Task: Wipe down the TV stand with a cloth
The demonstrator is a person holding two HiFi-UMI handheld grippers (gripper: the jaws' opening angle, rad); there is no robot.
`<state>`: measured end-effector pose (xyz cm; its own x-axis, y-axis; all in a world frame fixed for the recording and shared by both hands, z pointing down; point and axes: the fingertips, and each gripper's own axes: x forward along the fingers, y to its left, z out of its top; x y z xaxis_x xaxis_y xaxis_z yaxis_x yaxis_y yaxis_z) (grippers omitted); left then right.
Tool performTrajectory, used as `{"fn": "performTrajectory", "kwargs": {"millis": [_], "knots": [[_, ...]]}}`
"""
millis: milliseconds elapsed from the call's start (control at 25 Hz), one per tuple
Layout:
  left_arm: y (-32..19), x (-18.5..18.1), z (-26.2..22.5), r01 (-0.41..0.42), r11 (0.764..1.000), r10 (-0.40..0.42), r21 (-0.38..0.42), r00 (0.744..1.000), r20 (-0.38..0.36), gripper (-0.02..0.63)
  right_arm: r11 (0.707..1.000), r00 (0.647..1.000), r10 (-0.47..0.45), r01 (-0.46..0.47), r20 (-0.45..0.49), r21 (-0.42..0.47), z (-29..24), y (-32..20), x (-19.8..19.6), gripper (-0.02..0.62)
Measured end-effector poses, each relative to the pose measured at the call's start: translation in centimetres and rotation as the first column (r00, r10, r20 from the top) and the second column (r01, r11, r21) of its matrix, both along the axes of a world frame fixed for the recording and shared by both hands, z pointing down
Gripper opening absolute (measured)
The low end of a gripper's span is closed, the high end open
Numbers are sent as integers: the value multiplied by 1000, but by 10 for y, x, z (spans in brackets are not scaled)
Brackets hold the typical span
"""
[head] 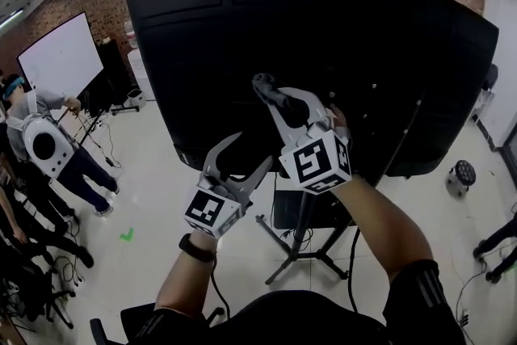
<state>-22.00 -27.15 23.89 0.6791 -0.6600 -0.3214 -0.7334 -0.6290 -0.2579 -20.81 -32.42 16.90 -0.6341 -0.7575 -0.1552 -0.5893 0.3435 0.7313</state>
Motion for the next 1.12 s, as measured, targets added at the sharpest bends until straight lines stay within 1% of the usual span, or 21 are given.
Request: {"fn": "performTrajectory", "kwargs": {"millis": [120,200,360,480,600,720,960,1040,1120], "knots": [[0,-24,1,10,1000,-10,-2,1000,7,291,1000,996,29,-29,-80,11,3,-17,-28,25],[-3,-44,8,31,999,-31,-10,999,13,291,999,990,51,-48,-134,22,5,-27,-45,25],[-9,-63,12,59,996,-56,-63,998,40,291,995,971,92,-85,-222,43,6,-45,-69,25],[-13,-71,20,58,997,-56,-60,998,33,291,991,945,130,-111,-300,80,10,-56,-86,25],[-17,-80,23,67,997,-67,-41,998,15,291,981,906,181,-138,-382,137,15,-67,-98,25],[-18,-78,22,54,998,-54,-42,999,9,291,974,881,214,-158,-423,165,17,-70,-97,25],[-23,-63,21,19,999,-18,-35,1000,5,291,960,841,274,-208,-466,187,22,-69,-73,25],[-25,-55,20,-2,999,2,-37,1000,7,291,948,821,312,-239,-478,209,21,-69,-60,25],[-26,-46,21,-23,998,25,-61,1000,18,291,934,792,354,-269,-498,235,23,-68,-47,24]]}}
